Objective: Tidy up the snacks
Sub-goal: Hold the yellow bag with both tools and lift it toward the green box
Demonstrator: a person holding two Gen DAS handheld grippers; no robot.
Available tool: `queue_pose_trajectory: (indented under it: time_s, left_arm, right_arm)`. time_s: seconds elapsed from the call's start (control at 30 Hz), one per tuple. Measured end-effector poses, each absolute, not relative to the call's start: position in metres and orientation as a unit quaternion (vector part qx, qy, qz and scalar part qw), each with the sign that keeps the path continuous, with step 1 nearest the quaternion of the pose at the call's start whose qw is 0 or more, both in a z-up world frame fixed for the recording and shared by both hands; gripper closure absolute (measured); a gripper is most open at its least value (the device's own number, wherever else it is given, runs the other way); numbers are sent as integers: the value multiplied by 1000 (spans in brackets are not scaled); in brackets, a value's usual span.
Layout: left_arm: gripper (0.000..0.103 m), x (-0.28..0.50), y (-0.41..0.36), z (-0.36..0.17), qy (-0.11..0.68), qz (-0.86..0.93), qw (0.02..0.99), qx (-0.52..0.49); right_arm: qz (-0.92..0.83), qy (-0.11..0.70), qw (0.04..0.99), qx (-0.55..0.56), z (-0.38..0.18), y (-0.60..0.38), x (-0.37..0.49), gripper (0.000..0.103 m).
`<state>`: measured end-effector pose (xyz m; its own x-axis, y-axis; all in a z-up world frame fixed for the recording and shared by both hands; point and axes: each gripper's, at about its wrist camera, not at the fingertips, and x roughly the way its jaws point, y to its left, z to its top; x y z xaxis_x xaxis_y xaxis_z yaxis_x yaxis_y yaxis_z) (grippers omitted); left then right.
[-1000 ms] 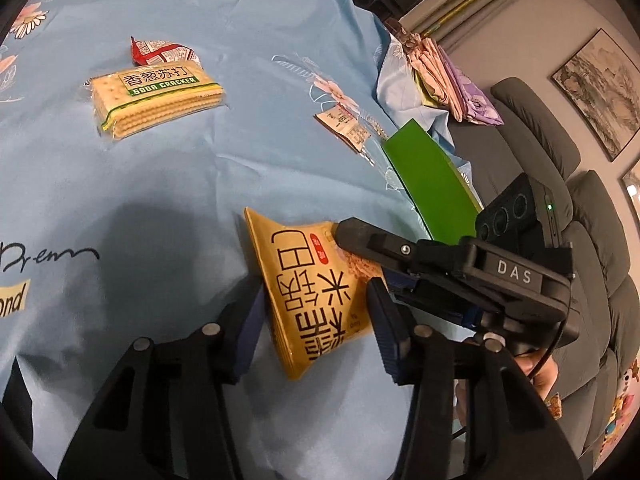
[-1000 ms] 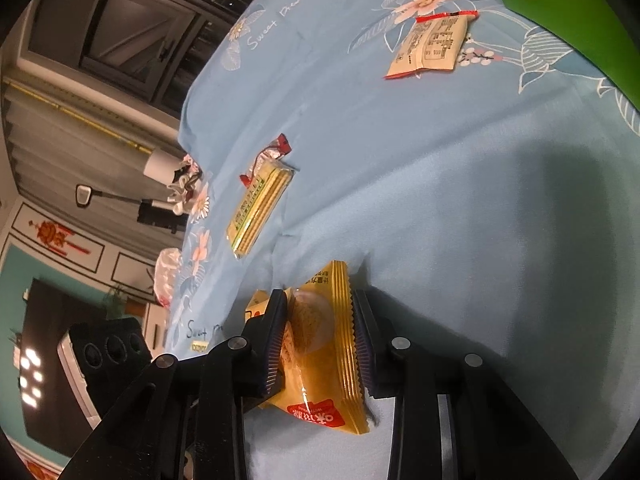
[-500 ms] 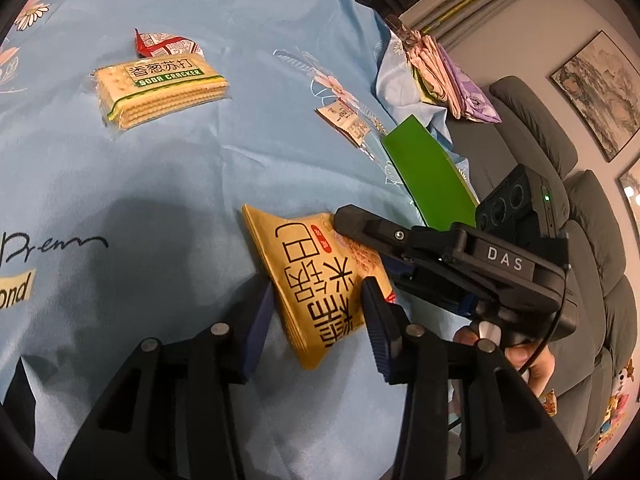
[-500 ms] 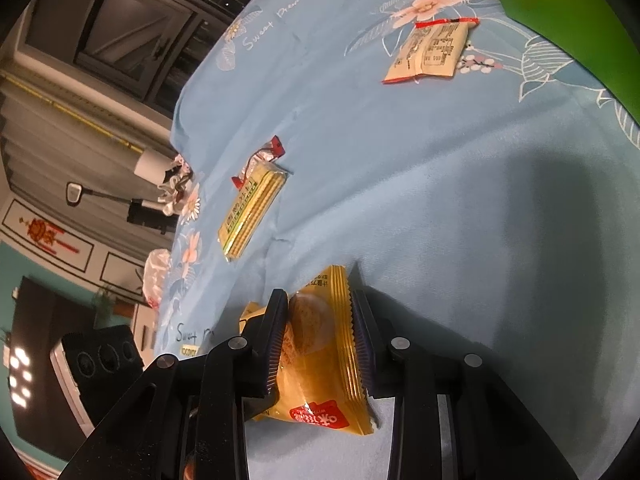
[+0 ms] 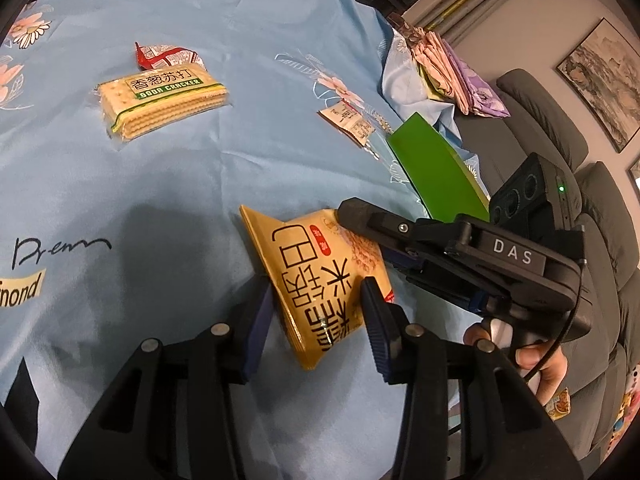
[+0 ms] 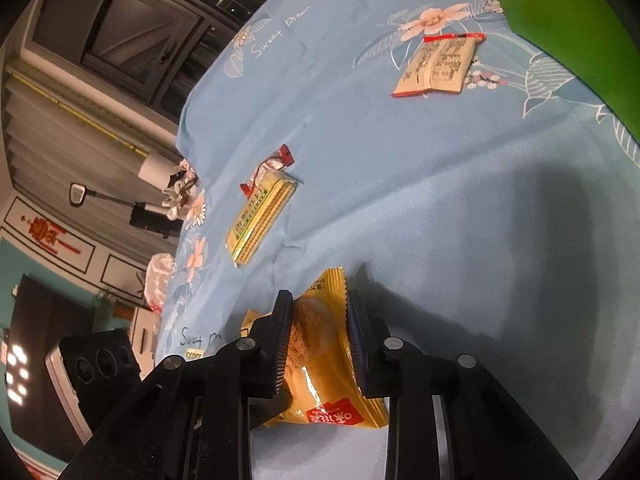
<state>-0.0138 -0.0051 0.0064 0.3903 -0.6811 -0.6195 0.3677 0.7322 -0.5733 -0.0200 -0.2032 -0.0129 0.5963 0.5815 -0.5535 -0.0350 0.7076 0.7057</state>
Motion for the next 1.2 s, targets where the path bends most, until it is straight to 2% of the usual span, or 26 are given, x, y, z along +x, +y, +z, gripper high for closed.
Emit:
queue_pose_trajectory:
  time_s: [0.13,0.17,0.2,0.23,0.3,0.4,0.53,0.7,1.2]
  left_arm:
    - [59,-11,-2,4,453,-326,808,-190]
    - [59,-10,0,3,454,-326,805,-195]
    - [59,-10,1,3,456,-328,803,-199]
    - [59,-10,1,3,456,-329,802,-200]
    - [59,-11,0,3,454,-329,805,-196]
    - [59,-13,-1,3,450,-329,808,-192]
    - [59,-13,-3,1,444,-332,809,-193]
    - [59,-12,-5,2,442,-329,811,-197]
    - [60,-19,-11,25,418,-336,825,-179]
  right_arm:
    - [168,422,840,298,-10,-199,-19,75]
    - [164,425,838,300,-10,-199,-19,70]
    - [162,430,833,309,-11,-201,-18,58]
    - [168,437,823,320,-13,-202,-18,53]
    - [191,432,814,338,-14,-203,-19,36]
    - [199,431,820,320,-12,-192,-21,32]
    - [196,427,839,274,-10,-172,-22,32]
    - [182,425,834,302,-15,-179,-21,56]
    - [195,388,839,328,2,-188,-28,60]
